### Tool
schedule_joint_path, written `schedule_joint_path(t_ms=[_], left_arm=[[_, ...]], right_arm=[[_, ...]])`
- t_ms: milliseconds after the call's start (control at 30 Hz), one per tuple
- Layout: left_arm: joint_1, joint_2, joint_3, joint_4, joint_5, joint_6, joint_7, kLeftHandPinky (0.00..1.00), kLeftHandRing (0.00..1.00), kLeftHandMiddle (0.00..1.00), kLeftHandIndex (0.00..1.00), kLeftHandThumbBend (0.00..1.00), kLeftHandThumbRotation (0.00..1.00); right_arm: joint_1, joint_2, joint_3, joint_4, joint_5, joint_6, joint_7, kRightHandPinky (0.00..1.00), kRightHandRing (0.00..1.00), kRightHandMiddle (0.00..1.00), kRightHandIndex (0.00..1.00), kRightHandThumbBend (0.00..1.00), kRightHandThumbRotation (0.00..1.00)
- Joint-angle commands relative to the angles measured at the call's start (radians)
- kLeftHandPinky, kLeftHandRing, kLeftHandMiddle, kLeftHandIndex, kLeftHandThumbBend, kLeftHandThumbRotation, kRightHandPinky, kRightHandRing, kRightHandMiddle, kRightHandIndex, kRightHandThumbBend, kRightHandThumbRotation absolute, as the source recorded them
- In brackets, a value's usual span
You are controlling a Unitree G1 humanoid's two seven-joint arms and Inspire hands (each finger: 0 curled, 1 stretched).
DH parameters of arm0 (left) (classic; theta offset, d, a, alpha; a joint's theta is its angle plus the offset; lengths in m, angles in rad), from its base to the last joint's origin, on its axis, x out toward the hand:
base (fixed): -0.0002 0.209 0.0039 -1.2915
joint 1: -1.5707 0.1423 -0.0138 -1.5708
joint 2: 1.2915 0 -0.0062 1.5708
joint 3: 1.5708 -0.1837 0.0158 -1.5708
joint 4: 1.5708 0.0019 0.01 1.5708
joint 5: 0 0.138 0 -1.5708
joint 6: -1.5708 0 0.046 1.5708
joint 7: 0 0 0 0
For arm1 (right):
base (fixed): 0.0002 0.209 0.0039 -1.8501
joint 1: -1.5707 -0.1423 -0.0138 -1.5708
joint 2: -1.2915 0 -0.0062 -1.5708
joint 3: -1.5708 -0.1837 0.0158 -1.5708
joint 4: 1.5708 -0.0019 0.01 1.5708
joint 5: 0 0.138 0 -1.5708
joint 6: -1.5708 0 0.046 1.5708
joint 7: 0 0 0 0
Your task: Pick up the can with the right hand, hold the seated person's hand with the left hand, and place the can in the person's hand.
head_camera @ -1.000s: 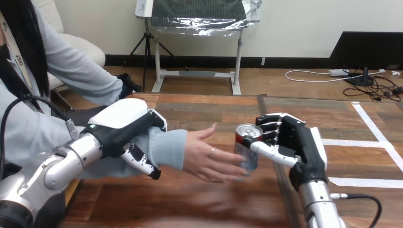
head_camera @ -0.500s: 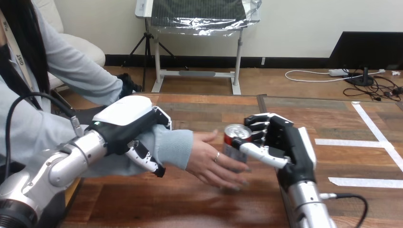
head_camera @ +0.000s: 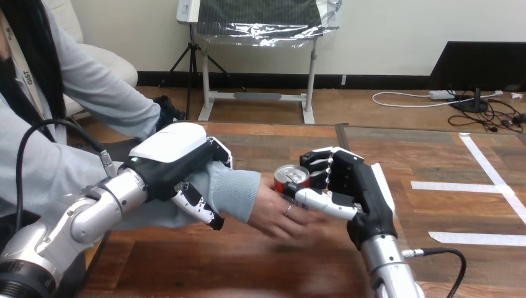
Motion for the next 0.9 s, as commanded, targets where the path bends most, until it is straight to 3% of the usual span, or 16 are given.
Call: schedule_joint_path(t_ms=[0,867], left_arm=[[-0.047,-0.036,0.038,-0.056,-0.026,-0.026,0.036,0.22,0.28,0.35,0.38,0.89,0.00],[-0.049,-0.059,0.036,-0.019,-0.029,-0.042,0.035,0.22,0.28,0.36,0.39,0.89,0.00]], right_arm=[[-0.061,0.009,0.015,-0.080,-0.002,-0.036,-0.009,0.34,0.39,0.46,0.51,0.80,0.00],[-0.059,0.036,0.036,-0.160,0.010,0.006,-0.013,0.34,0.39,0.46,0.51,0.80,0.00]])
